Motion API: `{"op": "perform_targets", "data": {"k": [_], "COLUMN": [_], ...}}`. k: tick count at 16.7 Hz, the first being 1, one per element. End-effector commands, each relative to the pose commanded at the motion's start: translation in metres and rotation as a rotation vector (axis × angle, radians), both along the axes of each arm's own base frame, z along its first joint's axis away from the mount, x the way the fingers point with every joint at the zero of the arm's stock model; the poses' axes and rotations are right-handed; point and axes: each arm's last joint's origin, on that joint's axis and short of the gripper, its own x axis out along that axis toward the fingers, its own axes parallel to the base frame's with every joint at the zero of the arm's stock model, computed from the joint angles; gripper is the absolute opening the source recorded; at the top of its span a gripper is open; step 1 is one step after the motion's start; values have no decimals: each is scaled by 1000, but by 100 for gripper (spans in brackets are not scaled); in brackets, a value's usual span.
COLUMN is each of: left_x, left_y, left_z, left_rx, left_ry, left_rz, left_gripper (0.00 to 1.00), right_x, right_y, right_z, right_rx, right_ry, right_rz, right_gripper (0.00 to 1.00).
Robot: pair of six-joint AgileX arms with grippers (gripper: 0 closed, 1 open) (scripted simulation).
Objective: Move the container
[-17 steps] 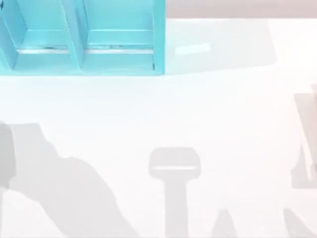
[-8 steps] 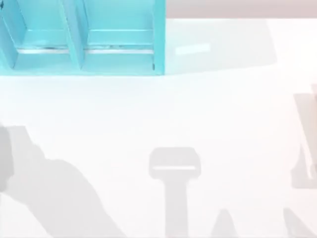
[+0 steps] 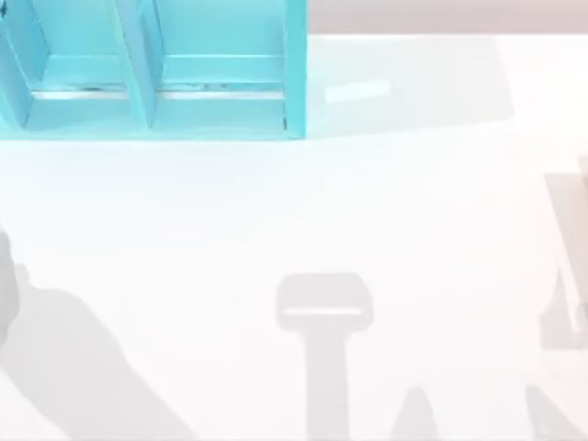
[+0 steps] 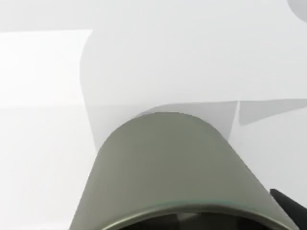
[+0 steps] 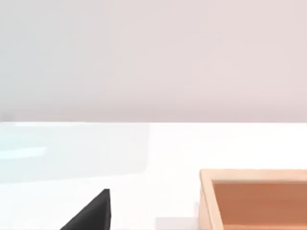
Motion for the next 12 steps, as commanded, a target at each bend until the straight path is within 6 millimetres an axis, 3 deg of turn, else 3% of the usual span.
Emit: {"op": "perform_targets", "data": {"k": [2,12], "left_x": [0,0], "left_y": [0,0], "left_z": [0,0], "left_rx": [0,0], "left_ry": [0,0], "left_rz": [0,0], "left_gripper": [0,75], "right_x": [0,0], "right_y": [0,0], "right_z": [0,0], "right_rx": [0,0], "right_ry": [0,0], "right_rz": [0,0], "right_gripper": [100,100]}}
